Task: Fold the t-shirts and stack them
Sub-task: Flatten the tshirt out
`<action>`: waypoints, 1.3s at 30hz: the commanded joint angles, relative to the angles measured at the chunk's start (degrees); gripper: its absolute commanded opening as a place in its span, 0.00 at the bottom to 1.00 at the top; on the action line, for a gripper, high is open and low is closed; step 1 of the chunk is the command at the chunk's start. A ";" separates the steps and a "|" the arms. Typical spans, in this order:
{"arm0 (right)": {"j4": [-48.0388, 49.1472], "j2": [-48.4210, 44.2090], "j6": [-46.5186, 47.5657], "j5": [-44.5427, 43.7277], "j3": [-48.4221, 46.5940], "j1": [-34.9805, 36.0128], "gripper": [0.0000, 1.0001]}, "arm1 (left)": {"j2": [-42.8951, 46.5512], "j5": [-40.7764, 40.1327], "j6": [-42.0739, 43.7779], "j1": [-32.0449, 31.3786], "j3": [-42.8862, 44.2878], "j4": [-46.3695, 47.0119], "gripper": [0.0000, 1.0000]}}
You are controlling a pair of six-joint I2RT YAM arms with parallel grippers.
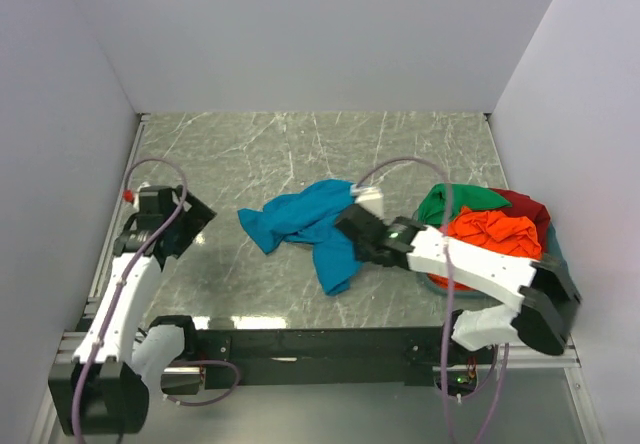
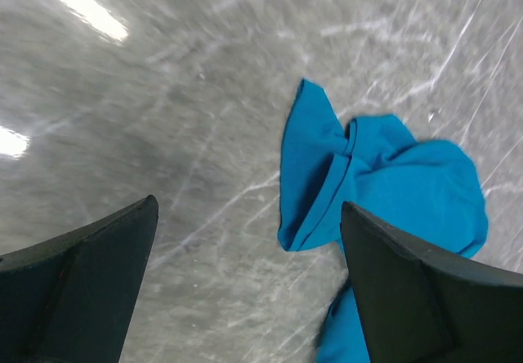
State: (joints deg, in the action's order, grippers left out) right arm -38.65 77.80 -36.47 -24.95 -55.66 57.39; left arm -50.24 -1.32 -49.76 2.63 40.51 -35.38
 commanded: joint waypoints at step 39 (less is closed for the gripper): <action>-4.59 -25.50 5.36 -4.14 3.98 -21.35 0.00 | -30.17 -4.56 -5.26 -48.69 2.99 11.38 0.76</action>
State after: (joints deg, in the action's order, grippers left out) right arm -45.39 53.52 -31.66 -28.99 -51.96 36.34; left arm -78.39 -4.10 -54.94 -45.89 41.32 -24.64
